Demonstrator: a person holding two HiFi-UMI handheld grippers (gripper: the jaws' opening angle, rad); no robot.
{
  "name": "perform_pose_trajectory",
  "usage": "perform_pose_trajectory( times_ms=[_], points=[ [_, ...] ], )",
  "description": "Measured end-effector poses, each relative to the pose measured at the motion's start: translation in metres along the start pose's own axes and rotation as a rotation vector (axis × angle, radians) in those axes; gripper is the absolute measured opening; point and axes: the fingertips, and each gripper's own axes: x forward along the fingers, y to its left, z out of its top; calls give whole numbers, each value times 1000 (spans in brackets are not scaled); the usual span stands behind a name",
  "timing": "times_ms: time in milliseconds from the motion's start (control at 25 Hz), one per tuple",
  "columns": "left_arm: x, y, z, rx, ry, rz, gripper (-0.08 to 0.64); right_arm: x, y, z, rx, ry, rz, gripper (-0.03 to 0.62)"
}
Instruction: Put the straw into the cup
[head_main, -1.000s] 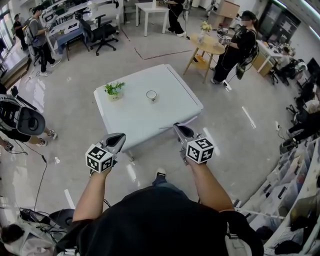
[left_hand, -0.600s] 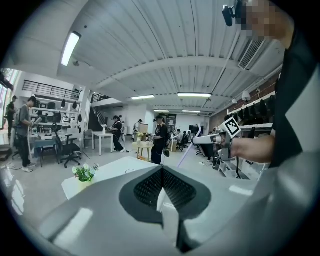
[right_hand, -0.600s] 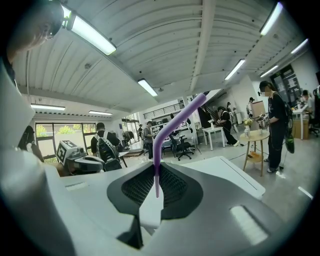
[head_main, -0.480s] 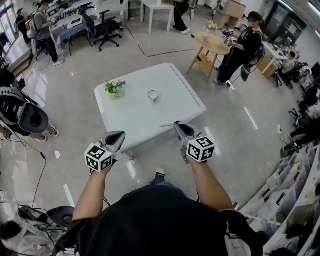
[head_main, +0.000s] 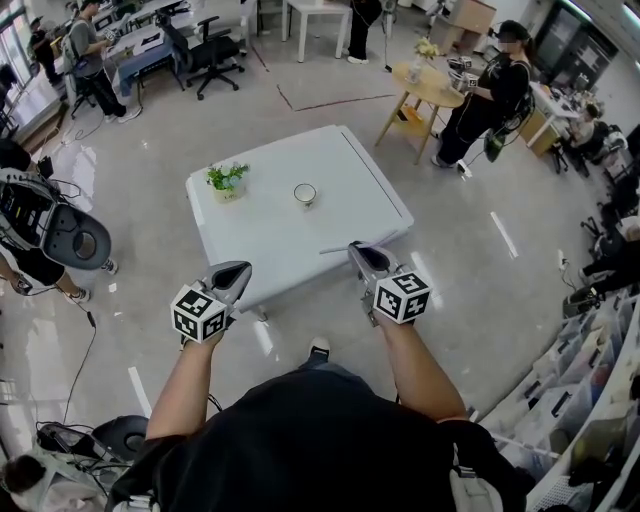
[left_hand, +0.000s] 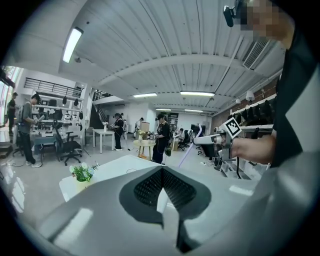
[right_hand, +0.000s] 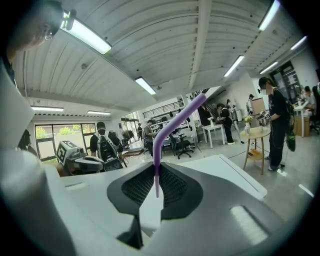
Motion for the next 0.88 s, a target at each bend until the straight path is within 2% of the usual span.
perform_pose_trajectory(
  times_ms=[880],
  points=[
    [84,78,4,-70,32,64,0,100,-83,15,16,72,68,63]
  ],
)
